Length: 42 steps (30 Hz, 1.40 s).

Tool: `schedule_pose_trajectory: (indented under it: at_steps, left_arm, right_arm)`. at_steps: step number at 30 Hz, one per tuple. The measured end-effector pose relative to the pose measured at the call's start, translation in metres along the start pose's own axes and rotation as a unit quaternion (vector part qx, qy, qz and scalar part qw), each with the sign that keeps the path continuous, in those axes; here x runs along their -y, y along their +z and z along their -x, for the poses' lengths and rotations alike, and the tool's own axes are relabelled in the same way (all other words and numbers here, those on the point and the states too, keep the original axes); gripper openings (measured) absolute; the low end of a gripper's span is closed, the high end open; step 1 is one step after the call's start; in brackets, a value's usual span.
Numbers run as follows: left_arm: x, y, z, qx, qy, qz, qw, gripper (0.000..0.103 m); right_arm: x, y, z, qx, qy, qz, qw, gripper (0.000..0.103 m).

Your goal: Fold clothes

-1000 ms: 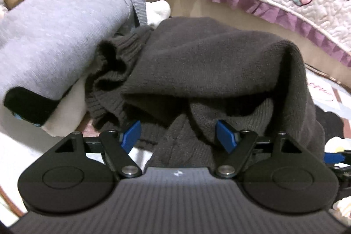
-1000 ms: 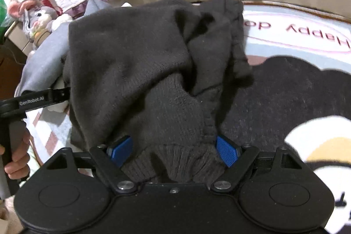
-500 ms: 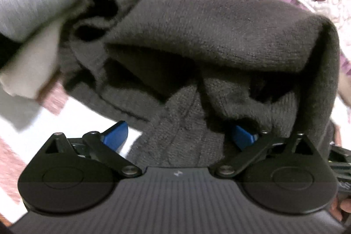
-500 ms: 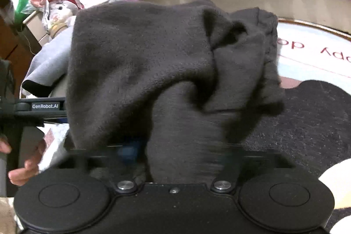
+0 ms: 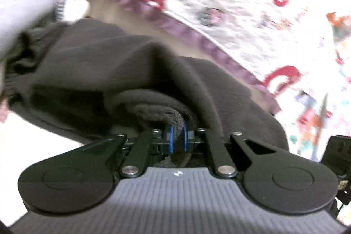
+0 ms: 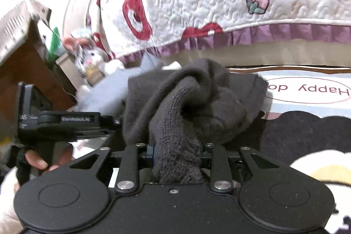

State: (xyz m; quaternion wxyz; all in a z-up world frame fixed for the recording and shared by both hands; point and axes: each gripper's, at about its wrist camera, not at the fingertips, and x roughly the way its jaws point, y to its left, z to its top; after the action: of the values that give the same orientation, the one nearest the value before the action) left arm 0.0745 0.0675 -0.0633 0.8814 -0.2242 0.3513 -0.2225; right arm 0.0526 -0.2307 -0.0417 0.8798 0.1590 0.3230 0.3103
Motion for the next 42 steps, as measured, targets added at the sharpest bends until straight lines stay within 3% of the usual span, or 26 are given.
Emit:
schedule_pose_trajectory:
  at_steps: [3,6,11,14,18,21,23,25,26,27,28,29,30,31,33,37,39,42]
  left_arm:
    - [0.028,-0.018,0.005,-0.007,-0.023,-0.012,0.9996,0.007]
    - [0.046,-0.032,0.005,-0.009,-0.043,0.010,0.9990,0.007]
    - [0.082,-0.045,0.027,-0.020,-0.054,0.013,0.9983,0.006]
    - [0.111,-0.035,0.038,-0.032,-0.063,-0.011,0.9975,0.005]
    - [0.168,0.002,0.062,-0.042,-0.074,-0.093,0.9920,0.005]
    - [0.213,0.037,0.061,-0.024,-0.087,-0.148,0.9848,0.005]
    - [0.233,0.051,0.036,-0.012,-0.076,-0.188,0.9791,0.005]
    - [0.240,0.049,-0.015,-0.016,-0.004,-0.243,0.9699,0.010]
    - [0.244,0.048,-0.040,-0.017,0.032,-0.270,0.9622,0.012]
    - [0.247,0.046,-0.065,-0.019,0.067,-0.294,0.9532,0.012]
    - [0.238,0.040,-0.084,-0.026,0.090,-0.303,0.9486,0.014]
    - [0.226,0.036,-0.097,-0.026,0.104,-0.298,0.9484,0.017]
    - [0.218,0.034,-0.100,-0.022,0.113,-0.291,0.9498,0.022]
    - [0.208,0.032,-0.100,-0.018,0.120,-0.285,0.9508,0.026]
    - [0.187,0.026,-0.090,-0.017,0.128,-0.281,0.9510,0.046]
    - [0.143,0.013,-0.067,-0.027,0.141,-0.285,0.9478,0.056]
    - [0.128,0.002,-0.062,-0.044,0.159,-0.308,0.9370,0.058]
    - [0.109,-0.011,-0.058,-0.079,0.178,-0.327,0.9249,0.058]
  right_arm:
    - [0.001,-0.002,0.027,0.006,0.022,-0.018,1.000,0.032]
    - [0.002,-0.006,0.056,0.014,0.049,-0.034,0.998,0.032]
    - [0.005,-0.006,0.094,0.013,0.083,-0.047,0.995,0.032]
    - [0.004,0.004,0.118,0.015,0.126,-0.059,0.990,0.032]
    - [0.005,0.037,0.158,0.032,0.204,-0.074,0.976,0.032]
    - [0.016,0.063,0.182,0.046,0.238,-0.092,0.966,0.032]
    - [0.029,0.079,0.192,0.059,0.196,-0.072,0.976,0.032]
    - [0.049,0.093,0.191,0.067,0.084,-0.058,0.993,0.037]
    - [0.059,0.098,0.185,0.066,-0.001,-0.033,0.997,0.040]
    - [0.068,0.098,0.176,0.067,-0.115,0.010,0.991,0.048]
    - [0.076,0.095,0.163,0.068,-0.224,0.070,0.970,0.048]
    - [0.085,0.089,0.149,0.057,-0.287,0.128,0.948,0.047]
    - [0.094,0.083,0.142,0.050,-0.317,0.152,0.935,0.048]
    - [0.106,0.076,0.138,0.041,-0.325,0.151,0.933,0.048]
    - [0.121,0.061,0.137,0.030,-0.292,0.128,0.947,0.047]
    - [0.136,0.026,0.129,-0.002,-0.231,0.100,0.968,0.051]
    - [0.138,0.009,0.114,-0.028,-0.220,0.109,0.969,0.057]
    - [0.137,0.000,0.095,-0.070,-0.211,0.116,0.968,0.058]
